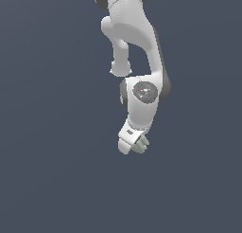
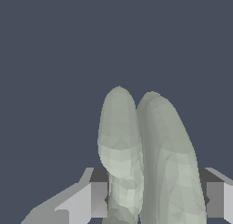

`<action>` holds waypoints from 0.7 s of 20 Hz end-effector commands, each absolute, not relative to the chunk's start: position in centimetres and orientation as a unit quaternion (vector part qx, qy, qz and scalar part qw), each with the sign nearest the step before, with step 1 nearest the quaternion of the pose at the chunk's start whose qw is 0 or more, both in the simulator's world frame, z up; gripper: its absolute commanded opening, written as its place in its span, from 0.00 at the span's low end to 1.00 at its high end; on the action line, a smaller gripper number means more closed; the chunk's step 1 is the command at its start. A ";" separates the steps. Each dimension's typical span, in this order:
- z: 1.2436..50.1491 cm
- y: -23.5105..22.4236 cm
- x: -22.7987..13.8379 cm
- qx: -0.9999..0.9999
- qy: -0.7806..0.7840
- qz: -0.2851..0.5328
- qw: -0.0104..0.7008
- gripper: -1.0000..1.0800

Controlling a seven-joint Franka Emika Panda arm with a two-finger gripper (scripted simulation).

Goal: Pick up the object and move it to a goal position.

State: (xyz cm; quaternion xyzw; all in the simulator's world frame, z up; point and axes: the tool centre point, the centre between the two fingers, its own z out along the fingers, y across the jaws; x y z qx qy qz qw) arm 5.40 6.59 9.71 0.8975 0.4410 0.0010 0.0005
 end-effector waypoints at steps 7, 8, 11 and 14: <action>9.6 6.7 5.3 0.897 0.442 0.000 0.000 0.00; 9.6 6.7 5.3 0.897 0.442 0.000 0.000 0.00; 9.7 6.6 5.4 0.897 0.442 0.001 0.001 0.00; 10.1 6.2 5.4 0.895 0.445 0.004 0.001 0.00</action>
